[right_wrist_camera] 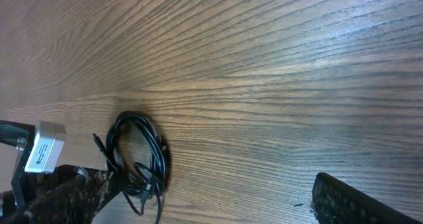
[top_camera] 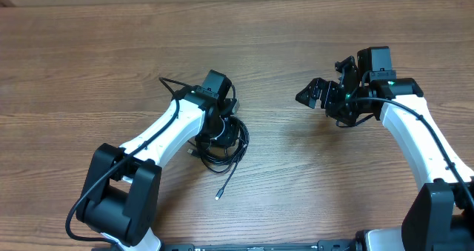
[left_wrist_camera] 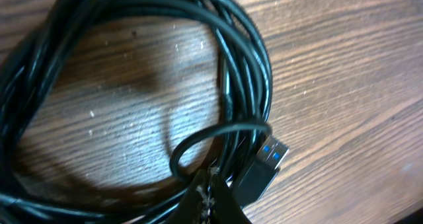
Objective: Untangle cables
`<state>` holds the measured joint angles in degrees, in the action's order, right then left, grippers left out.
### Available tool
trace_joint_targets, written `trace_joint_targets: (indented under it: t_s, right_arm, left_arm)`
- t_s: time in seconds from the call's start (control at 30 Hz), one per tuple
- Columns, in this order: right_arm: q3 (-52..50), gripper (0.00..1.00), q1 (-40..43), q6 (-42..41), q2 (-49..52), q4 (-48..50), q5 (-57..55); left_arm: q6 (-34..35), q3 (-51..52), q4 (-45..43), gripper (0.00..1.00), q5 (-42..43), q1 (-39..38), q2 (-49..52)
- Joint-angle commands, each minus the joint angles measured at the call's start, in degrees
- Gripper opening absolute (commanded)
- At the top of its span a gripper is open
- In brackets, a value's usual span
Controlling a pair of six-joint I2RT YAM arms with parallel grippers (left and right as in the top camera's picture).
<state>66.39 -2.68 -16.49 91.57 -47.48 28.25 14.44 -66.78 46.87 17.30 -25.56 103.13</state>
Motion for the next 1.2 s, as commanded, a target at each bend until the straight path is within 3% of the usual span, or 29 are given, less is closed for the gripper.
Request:
trace_joint_targets:
  t_s: [0.0, 0.4, 0.57, 0.7, 1.0, 1.17]
  right_arm:
    - [1.18, 1.00, -0.26, 0.00, 0.07, 0.24, -0.20]
    - [1.18, 1.00, -0.26, 0.02, 0.07, 0.26, -0.22]
    - [1.18, 1.00, -0.26, 0.02, 0.07, 0.22, -0.22]
    - [1.18, 1.00, -0.26, 0.02, 0.07, 0.24, -0.22]
    - [1.18, 1.00, -0.26, 0.00, 0.07, 0.24, -0.22]
    - [1.18, 1.00, -0.26, 0.00, 0.07, 0.26, -0.22]
  left_arm:
    - [1.77, 1.57, -1.31, 0.05, -1.05, -1.62, 0.44]
    - [7.10, 3.74, -4.09, 0.06, -1.42, -2.97, 0.63]
    - [2.16, 3.72, -3.76, 0.04, 12.61, -2.97, 0.63]
    - [0.04, 3.72, -2.89, 0.04, 17.75, -2.97, 0.63]
    - [-0.90, 3.72, -1.38, 0.09, 5.62, -2.97, 0.63]
    - [0.68, 3.74, -1.95, 0.06, 4.94, -3.17, 0.63]
